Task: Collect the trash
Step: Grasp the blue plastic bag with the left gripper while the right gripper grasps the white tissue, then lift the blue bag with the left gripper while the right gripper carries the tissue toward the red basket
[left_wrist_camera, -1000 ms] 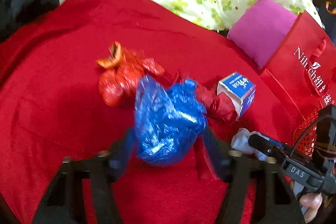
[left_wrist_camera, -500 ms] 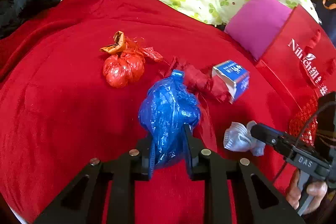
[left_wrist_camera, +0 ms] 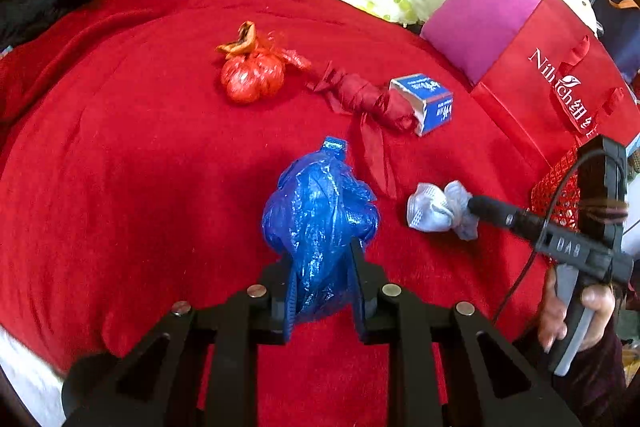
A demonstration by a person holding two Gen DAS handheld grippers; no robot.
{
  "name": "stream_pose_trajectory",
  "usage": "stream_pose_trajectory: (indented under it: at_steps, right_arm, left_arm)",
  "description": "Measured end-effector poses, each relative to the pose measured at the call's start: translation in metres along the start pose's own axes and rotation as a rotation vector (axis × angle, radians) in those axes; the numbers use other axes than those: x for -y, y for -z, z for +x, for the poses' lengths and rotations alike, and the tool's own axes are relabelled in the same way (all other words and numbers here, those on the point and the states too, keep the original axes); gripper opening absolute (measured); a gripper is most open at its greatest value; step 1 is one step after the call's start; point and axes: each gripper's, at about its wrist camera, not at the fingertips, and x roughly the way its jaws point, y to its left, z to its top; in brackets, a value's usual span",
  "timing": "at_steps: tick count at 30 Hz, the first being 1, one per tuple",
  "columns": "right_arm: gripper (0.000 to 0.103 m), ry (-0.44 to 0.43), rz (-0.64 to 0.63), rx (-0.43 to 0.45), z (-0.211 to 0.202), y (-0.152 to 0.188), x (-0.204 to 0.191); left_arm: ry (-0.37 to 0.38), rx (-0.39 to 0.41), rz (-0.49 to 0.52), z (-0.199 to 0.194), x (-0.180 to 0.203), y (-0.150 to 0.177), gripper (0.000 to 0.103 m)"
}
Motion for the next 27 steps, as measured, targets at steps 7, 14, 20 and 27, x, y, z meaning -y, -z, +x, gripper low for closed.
stream_pose_trajectory:
  at_steps: [7, 14, 20, 27]
  right_arm:
    - [0.06, -0.024, 0.104, 0.038, -0.002, -0.008, 0.014]
    - [0.06, -0.023, 0.131, -0.016, 0.022, -0.011, 0.008]
    - [0.06, 0.002, 0.058, -0.026, 0.03, -0.006, -0.005]
    - [0.044, 0.056, -0.078, -0.014, 0.032, 0.004, -0.024]
  left_arm:
    - [0.006, 0.039, 0.002, -0.009, -0.001, 0.001, 0.062]
    - [-0.001, 0.059, 0.038, -0.004, 0.0, 0.0, 0.07]
    - [-0.002, 0.026, 0.01, 0.014, -0.007, 0.005, 0.07]
    - [0.013, 0.018, -0.02, 0.022, -0.008, 0.009, 0.065]
